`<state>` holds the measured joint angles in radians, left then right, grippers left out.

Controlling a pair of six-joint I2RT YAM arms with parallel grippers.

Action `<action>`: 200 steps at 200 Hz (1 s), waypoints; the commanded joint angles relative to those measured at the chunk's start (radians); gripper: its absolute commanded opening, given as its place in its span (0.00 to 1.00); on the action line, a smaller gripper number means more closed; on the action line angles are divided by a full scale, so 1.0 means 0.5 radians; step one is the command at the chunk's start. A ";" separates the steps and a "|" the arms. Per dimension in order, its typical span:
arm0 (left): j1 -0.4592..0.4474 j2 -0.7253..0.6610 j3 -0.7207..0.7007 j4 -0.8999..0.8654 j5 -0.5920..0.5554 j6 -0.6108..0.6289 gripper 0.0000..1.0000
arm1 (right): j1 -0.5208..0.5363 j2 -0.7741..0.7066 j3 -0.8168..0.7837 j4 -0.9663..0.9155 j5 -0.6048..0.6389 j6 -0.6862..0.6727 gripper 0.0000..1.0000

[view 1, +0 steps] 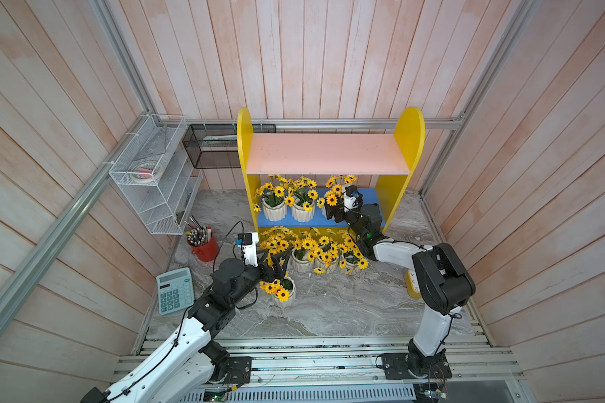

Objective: Take the sunflower pots off the shelves
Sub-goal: Pick up the sunflower pot from the shelf.

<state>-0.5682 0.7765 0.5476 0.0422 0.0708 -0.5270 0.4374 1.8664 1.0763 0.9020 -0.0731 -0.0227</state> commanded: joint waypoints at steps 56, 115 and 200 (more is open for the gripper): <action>0.016 -0.001 0.043 -0.001 -0.043 0.060 1.00 | -0.008 0.139 0.148 -0.108 -0.033 -0.009 0.98; 0.017 -0.017 0.050 -0.026 -0.074 0.081 1.00 | -0.022 0.185 0.204 -0.120 -0.082 -0.033 0.82; 0.020 -0.028 0.086 -0.060 -0.074 0.091 1.00 | -0.028 0.058 0.106 -0.055 -0.125 -0.054 0.00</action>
<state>-0.5636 0.7723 0.5503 0.0338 0.0441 -0.4973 0.4290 1.9354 1.1545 0.8635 -0.1272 -0.0429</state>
